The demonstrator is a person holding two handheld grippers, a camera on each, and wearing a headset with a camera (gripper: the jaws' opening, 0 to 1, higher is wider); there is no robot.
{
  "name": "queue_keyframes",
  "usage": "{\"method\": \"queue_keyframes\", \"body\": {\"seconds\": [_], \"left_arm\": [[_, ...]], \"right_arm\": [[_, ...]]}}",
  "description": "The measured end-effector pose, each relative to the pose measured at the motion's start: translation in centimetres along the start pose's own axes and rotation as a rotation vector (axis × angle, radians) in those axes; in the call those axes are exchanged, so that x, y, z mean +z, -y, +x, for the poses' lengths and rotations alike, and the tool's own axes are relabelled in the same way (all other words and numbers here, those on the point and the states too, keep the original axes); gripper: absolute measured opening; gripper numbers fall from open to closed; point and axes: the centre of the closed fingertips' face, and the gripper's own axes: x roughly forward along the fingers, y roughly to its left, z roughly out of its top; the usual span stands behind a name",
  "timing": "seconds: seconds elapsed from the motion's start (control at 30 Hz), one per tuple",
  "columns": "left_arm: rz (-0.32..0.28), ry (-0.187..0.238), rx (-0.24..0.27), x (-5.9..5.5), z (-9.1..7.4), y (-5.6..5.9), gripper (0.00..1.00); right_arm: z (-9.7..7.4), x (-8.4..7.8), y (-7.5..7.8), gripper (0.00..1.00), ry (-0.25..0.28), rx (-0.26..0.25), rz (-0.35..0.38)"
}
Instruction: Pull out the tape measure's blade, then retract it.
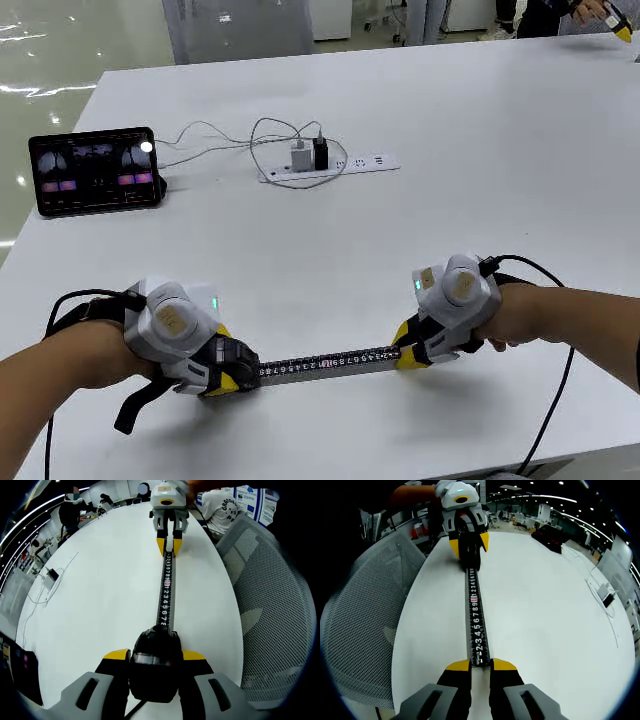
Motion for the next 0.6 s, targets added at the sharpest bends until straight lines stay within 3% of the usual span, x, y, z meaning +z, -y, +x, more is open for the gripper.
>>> {"method": "queue_keyframes", "body": {"seconds": [0.6], "left_arm": [[-0.001,0.000,0.001,0.0,0.0,0.0,0.32]], "right_arm": [[-0.9,-1.3,0.2,0.09,-0.001,-0.009,0.029]]}}
